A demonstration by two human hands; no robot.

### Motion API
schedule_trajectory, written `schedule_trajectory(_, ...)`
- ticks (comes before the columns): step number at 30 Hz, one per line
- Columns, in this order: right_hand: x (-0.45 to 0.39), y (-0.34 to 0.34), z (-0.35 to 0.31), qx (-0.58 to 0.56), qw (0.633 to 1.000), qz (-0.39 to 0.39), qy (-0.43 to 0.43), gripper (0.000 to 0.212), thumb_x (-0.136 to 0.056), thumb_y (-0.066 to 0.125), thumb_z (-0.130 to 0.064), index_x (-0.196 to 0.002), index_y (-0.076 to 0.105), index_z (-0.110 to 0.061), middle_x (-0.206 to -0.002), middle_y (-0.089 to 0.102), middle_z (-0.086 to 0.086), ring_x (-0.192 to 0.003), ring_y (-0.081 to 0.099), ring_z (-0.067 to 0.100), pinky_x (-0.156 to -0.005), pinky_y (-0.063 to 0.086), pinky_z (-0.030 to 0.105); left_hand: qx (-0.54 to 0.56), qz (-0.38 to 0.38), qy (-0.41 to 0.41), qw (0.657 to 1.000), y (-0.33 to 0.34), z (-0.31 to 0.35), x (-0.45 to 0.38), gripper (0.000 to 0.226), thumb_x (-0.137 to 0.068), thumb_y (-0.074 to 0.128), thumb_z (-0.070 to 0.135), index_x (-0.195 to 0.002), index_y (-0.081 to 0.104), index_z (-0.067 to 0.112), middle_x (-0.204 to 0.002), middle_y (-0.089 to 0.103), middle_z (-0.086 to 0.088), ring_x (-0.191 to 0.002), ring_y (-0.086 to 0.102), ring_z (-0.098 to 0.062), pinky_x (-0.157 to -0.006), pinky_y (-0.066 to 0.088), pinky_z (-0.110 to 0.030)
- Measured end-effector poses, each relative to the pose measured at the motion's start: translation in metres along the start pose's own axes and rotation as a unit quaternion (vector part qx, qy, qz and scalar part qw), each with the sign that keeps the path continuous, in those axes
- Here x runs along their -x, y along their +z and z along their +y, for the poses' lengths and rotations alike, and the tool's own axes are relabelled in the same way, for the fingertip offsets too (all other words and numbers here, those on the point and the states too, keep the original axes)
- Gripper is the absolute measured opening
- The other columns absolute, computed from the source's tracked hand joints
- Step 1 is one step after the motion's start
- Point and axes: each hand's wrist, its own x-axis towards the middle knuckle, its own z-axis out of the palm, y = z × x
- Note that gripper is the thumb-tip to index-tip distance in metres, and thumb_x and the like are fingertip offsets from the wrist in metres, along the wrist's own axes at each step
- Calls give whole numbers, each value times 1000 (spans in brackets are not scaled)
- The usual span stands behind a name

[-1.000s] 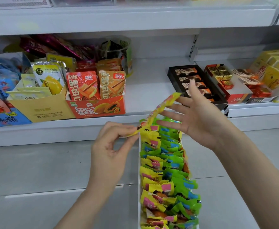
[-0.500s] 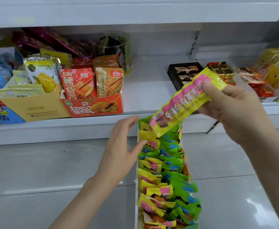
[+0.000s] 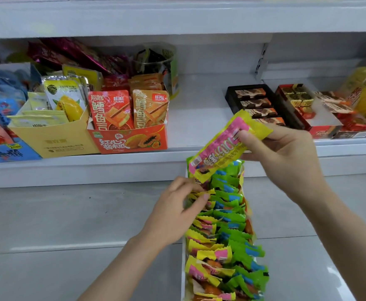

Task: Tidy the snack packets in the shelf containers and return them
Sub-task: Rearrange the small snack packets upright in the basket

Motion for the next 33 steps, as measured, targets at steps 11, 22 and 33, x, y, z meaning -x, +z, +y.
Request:
schedule_trajectory(11, -5, 19, 17, 258, 952, -122, -106, 23, -86, 75, -29, -106, 78, -20, -92, 77, -7, -83, 69, 4, -76, 53, 17, 4, 2, -3, 1000, 0, -2, 8, 26, -97, 57, 45, -113, 68, 28, -112, 54, 19, -110, 52, 5, -89, 35, -4)
schedule_trajectory(22, -8, 50, 31, 397, 900, -175, -26, 20, -85, 75, -36, -104, 78, -28, -80, 75, 7, -82, 68, 26, -77, 52, 34, 28, 4, -15, 1000, 0, -4, 8, 24, -94, 60, 44, -109, 70, 28, -111, 56, 18, -108, 55, 4, -88, 38, -6)
schedule_trajectory(33, -6, 54, 30, 419, 896, -144, -43, 22, -79, 78, -45, -95, 80, -31, -90, 73, 5, -91, 61, 23, -76, 37, 30, 43, 2, -11, 999, 1, -8, 11, 25, -95, 60, 44, -113, 69, 29, -113, 54, 22, -111, 53, 6, -88, 35, -3)
